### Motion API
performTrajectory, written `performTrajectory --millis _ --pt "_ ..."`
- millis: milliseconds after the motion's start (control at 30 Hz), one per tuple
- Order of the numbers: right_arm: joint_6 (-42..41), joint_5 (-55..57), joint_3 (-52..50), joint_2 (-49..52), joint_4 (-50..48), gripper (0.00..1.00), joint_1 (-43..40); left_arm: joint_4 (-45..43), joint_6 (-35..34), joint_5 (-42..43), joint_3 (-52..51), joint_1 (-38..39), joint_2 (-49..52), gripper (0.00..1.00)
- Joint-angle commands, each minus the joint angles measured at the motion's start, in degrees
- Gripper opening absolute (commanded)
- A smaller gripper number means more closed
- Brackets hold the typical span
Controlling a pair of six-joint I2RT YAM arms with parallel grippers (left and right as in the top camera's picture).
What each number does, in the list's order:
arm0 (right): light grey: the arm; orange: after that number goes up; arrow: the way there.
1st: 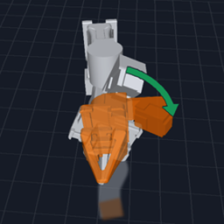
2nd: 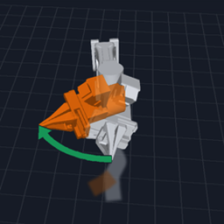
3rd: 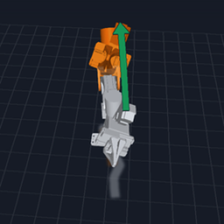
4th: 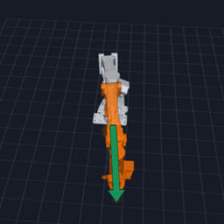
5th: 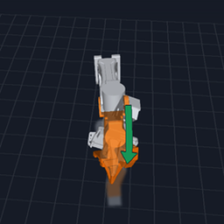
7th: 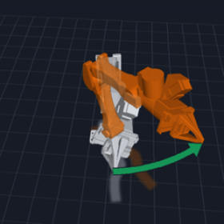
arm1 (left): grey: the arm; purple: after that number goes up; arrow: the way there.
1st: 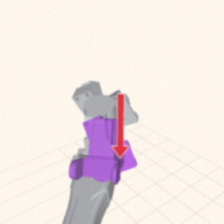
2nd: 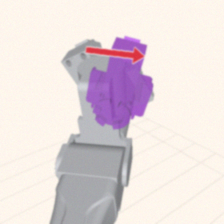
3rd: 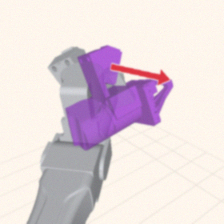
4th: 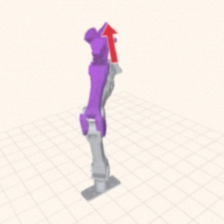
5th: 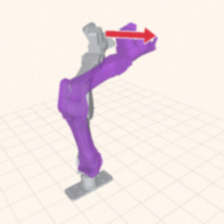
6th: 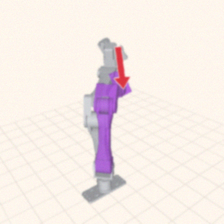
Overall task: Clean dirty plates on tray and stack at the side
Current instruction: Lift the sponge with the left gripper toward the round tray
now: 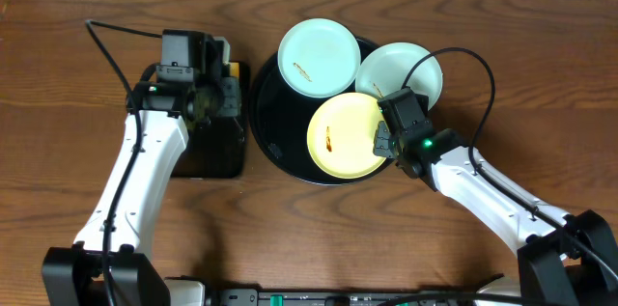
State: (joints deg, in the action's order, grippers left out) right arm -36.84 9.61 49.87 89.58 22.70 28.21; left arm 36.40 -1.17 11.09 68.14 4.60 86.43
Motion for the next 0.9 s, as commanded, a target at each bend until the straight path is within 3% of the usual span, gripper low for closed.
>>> performTrajectory --millis 0,300,867 --pt "-0.83 -0.04 0.61 -0.42 -0.22 0.02 0.11 -0.72 2.23 -1.05 -1.01 0.15 -0.48 0.08" --pt "-0.83 -0.22 0.61 -0.42 -0.24 0.01 0.11 -7.76 2.21 -11.98 -8.17 0.09 -0.39 0.08" --pt "-0.87 -0.22 0.59 -0.42 0.07 0.02 0.13 -11.43 0.9 -11.15 -8.92 0.11 -0.13 0.08"
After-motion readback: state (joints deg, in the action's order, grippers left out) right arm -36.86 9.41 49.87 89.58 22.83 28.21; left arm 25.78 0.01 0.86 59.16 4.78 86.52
